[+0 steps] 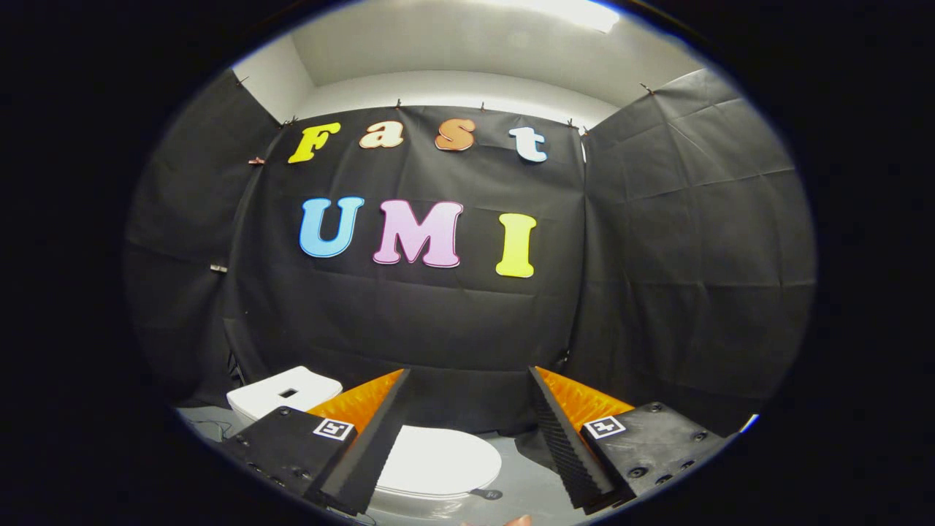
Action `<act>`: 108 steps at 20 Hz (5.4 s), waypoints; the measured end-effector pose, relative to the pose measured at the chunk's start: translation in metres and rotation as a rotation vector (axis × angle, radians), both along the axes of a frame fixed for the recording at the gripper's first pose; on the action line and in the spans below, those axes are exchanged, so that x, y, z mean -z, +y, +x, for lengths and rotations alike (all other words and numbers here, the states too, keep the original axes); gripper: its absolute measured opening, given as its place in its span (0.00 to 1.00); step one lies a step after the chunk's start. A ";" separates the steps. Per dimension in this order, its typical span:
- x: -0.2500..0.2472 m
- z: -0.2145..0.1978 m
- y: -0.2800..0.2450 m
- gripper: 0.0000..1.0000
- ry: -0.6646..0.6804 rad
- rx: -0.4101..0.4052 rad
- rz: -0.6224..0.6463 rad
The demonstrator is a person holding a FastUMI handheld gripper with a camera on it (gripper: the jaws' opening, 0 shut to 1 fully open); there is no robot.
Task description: Open the toilet lid.
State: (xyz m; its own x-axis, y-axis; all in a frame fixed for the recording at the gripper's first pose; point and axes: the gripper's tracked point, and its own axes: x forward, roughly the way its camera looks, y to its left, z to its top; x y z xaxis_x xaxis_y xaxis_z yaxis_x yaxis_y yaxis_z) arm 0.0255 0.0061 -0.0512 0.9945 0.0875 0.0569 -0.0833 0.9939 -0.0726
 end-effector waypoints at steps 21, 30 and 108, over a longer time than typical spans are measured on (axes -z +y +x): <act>0.252 0.073 -0.033 0.99 0.378 -0.185 0.248; 0.369 0.112 -0.103 0.99 0.620 -0.075 0.614; 0.106 0.114 0.247 0.12 0.569 -0.027 0.148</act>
State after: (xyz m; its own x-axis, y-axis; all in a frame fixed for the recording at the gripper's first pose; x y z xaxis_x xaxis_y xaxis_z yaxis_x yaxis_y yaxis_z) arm 0.1396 0.2531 -0.1568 0.8698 0.1453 -0.4715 -0.0941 0.9870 0.1305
